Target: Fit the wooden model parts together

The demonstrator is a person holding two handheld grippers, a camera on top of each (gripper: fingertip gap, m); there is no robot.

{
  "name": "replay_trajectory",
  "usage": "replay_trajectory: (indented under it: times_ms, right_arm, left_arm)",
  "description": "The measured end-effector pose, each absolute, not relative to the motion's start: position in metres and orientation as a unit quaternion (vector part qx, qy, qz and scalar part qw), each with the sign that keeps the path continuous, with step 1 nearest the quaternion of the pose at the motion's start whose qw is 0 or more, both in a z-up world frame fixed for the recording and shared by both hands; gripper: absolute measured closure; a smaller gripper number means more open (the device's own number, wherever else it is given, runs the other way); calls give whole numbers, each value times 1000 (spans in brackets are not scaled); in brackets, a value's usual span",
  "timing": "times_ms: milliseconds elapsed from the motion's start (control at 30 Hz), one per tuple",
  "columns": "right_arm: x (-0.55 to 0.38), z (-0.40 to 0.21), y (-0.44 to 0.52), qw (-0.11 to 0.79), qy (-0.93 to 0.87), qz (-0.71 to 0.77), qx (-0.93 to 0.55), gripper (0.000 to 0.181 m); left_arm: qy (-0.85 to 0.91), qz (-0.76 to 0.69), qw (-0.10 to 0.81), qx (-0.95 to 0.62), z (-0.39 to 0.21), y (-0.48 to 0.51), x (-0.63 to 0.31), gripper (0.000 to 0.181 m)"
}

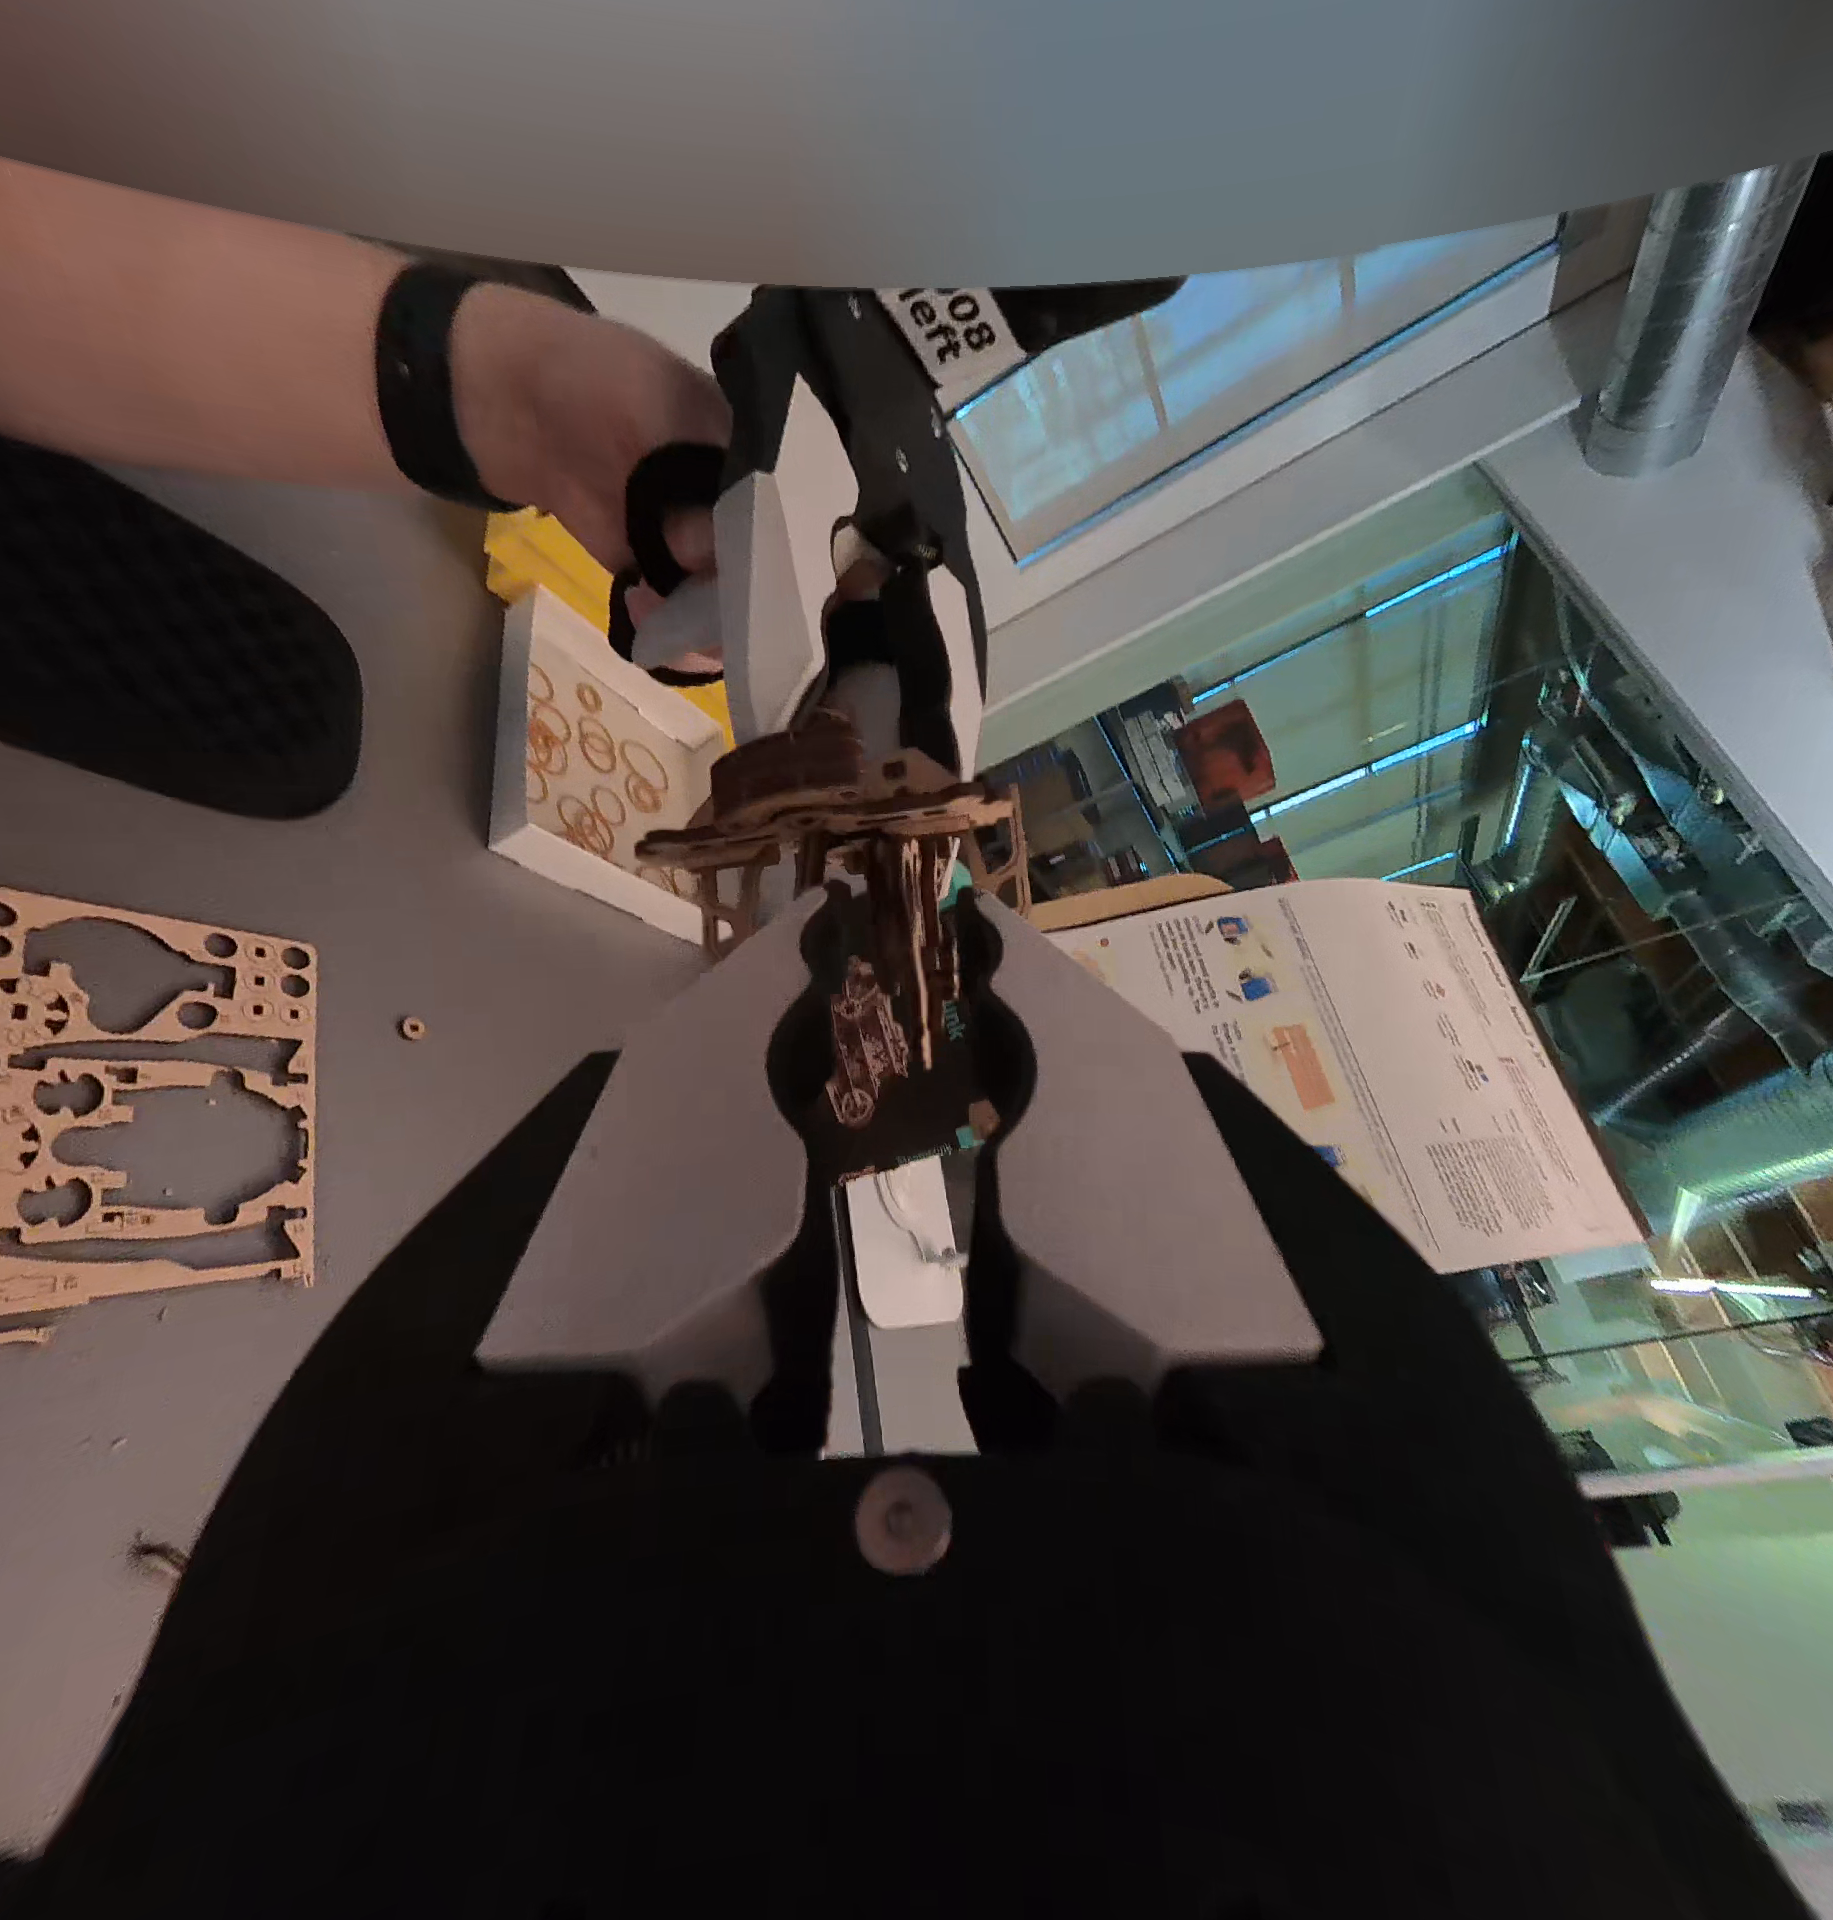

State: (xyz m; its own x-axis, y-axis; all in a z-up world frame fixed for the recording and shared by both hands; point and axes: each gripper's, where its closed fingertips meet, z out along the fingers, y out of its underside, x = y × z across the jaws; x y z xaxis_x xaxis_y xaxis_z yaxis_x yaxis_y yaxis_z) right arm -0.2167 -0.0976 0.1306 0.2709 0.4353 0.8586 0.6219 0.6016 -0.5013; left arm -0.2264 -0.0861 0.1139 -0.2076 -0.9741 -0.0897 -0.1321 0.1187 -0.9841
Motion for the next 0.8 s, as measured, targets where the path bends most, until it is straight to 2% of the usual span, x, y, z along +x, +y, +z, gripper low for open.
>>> replay_trajectory:
  times_ms: [33, 333, 667, 800]
  right_arm:
    - [-216, 129, -95, 660, -601, -78, -444, 164]
    - [-213, 114, -86, 630, -612, -97, -467, 170]
    - [-211, 114, -82, 630, -593, 4, -502, 170]
    - [-211, 115, -81, 632, -587, 34, -505, 171]
  left_arm:
    - [610, -481, 434, -457, 112, -86, -226, 122]
    - [611, -466, 419, -483, 103, -81, -223, 122]
    - [584, -482, 393, -522, 101, -76, -222, 122]
    - [559, -523, 354, -537, 102, -76, -222, 122]
